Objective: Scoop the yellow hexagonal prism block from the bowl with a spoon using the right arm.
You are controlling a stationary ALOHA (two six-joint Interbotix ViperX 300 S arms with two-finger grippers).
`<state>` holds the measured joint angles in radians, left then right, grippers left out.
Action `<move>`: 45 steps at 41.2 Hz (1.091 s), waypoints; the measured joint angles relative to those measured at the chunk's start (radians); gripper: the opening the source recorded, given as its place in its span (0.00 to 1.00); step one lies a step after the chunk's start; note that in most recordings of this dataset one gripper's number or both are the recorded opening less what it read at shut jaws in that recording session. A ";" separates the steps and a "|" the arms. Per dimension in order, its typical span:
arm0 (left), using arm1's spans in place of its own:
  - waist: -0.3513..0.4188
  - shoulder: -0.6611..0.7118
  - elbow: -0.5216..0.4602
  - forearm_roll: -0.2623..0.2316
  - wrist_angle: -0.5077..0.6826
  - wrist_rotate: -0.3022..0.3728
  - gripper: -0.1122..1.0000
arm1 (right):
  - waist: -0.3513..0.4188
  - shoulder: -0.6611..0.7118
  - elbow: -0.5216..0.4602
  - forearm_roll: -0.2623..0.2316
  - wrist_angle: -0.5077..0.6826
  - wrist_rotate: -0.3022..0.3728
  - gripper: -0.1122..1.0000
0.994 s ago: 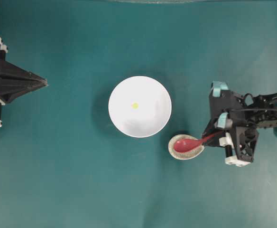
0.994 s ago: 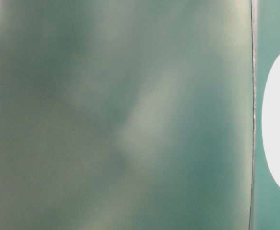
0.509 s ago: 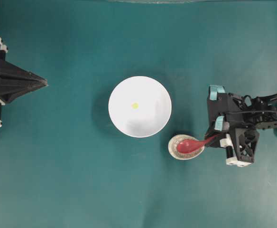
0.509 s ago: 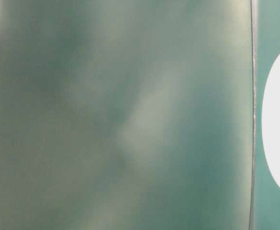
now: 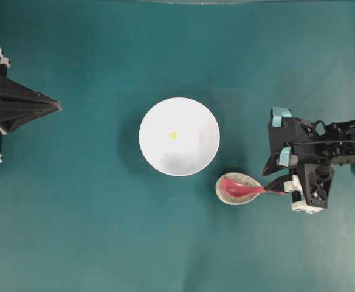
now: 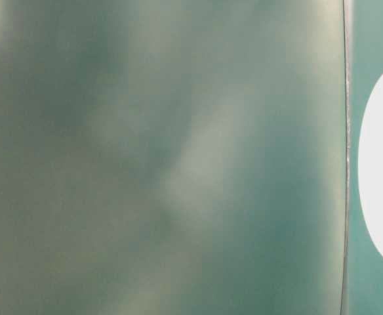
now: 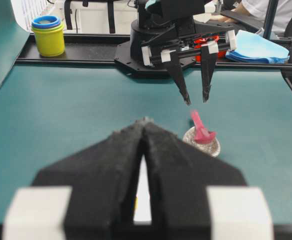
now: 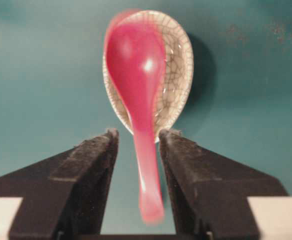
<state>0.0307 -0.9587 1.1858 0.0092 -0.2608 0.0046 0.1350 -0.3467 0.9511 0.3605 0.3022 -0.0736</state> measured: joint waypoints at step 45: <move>0.000 0.000 0.000 0.000 -0.002 -0.011 0.13 | 0.078 -0.098 0.215 0.009 -0.660 0.000 0.61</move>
<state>0.0307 -0.9587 1.1858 0.0092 -0.2623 -0.0061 0.2132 -0.4449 1.1658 0.3697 -0.3574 -0.0736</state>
